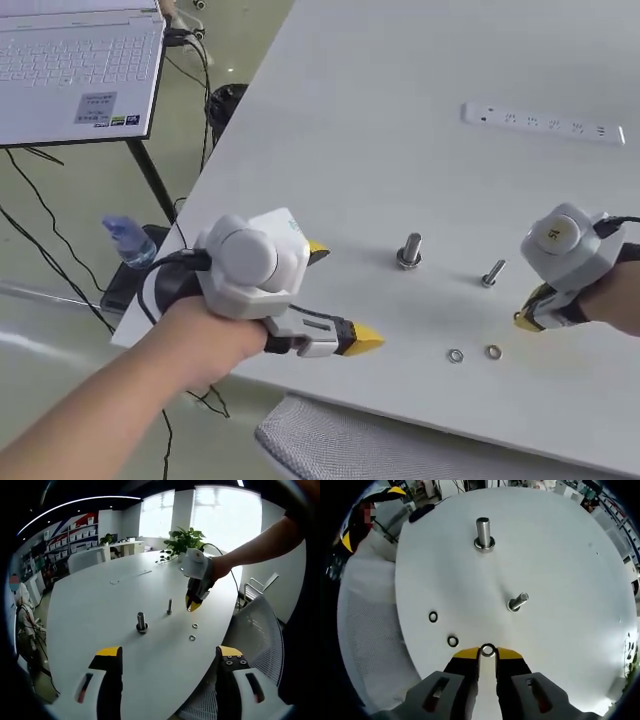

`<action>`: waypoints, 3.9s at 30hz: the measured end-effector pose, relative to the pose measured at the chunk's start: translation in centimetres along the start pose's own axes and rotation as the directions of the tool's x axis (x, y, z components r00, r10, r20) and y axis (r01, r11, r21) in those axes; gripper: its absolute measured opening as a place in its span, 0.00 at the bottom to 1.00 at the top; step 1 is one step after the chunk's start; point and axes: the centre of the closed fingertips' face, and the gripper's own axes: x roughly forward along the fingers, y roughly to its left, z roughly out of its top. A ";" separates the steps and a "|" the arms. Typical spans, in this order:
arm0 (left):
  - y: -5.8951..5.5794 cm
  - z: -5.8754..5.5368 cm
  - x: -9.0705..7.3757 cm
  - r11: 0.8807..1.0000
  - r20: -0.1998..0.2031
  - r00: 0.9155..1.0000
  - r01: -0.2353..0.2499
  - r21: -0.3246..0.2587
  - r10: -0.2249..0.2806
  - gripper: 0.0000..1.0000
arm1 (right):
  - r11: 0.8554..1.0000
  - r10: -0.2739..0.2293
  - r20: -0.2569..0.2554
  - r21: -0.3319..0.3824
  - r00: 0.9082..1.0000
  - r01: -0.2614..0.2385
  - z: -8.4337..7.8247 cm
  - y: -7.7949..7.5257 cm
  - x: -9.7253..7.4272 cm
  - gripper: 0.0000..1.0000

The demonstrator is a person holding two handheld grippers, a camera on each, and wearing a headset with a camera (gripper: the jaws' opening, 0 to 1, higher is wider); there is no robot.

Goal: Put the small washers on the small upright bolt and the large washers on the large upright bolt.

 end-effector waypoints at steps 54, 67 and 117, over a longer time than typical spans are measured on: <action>0.4 -2.0 0.4 1.000 -0.036 0.999 0.001 -0.025 -0.002 0.76 | 0.996 -0.009 0.044 -0.087 0.999 0.013 6.5 -3.1 -2.3 0.12; 0.6 -2.0 0.3 0.999 -0.032 0.999 0.003 -0.040 -0.005 0.75 | 0.996 -0.007 0.036 -0.086 0.999 0.010 6.5 -3.2 -1.6 0.12; 1.3 -2.5 0.3 0.999 -0.046 0.999 0.011 -0.047 -0.013 0.74 | 0.994 -0.014 0.007 -0.112 1.000 0.015 5.6 -3.4 2.9 0.12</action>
